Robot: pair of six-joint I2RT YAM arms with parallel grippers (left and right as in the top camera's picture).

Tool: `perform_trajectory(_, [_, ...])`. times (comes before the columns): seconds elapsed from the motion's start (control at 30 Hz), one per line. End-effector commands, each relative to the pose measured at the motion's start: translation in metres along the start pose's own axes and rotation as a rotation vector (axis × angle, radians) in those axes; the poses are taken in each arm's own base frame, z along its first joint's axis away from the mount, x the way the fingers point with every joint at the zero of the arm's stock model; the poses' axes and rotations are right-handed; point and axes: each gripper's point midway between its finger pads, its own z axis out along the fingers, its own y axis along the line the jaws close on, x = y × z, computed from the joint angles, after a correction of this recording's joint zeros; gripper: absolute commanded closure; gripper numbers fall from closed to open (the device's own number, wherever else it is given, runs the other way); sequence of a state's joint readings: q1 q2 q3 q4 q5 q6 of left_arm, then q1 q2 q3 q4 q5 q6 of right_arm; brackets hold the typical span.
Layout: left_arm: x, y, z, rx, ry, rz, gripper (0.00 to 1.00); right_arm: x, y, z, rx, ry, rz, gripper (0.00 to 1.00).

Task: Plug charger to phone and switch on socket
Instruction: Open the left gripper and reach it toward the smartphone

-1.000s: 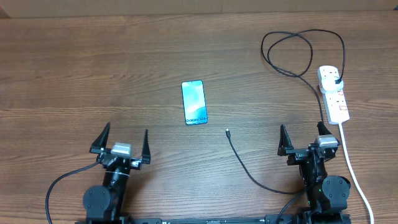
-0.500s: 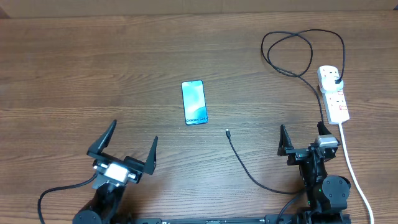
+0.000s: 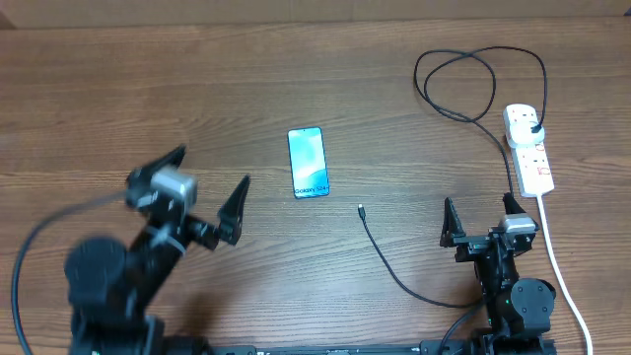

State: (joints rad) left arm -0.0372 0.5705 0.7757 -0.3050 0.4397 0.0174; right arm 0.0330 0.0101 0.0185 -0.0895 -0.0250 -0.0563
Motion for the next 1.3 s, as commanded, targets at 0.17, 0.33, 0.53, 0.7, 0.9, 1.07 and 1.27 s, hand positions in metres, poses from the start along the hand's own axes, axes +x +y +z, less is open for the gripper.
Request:
perform_trajectory(0.17, [-0.036, -0.044, 0.026, 0.38, 0.02, -0.004, 0.0, 0.002, -0.001, 0.0, 0.006, -0.001, -0.001, 0.0])
perform_trajectory(0.33, [-0.036, -0.02, 0.044, 0.263, 0.126, -0.119, 0.0, 0.002, -0.001, 0.0, 0.006, -0.001, -0.001, 0.0])
perform_trajectory(0.53, [-0.013, 0.008, 0.059, 0.071, 0.44, -0.23, 0.0, 0.002, -0.001, 0.0, 0.006, -0.001, -0.001, 0.0])
perform_trajectory(0.7, [0.013, 0.017, 0.072, -0.061, 0.73, -0.222, 0.0, 0.002, -0.001, 0.0, 0.006, -0.001, -0.001, 0.0])
perform_trajectory(0.9, [0.031, -0.008, 0.086, 0.077, 0.816, -0.337, 0.0, 0.002, -0.001, 0.0, 0.006, -0.001, -0.001, 0.0])
perform_trajectory(1.07, [0.028, -0.034, 0.091, 0.252, 0.807, -0.353, 0.0, 0.002, -0.001, 0.0, 0.006, -0.001, -0.001, 0.0])
perform_trajectory(1.27, [0.031, -0.045, 0.094, 0.251, 0.821, -0.325, 0.0, 0.002, -0.001, 0.0, 0.006, -0.001, -0.001, 0.0])
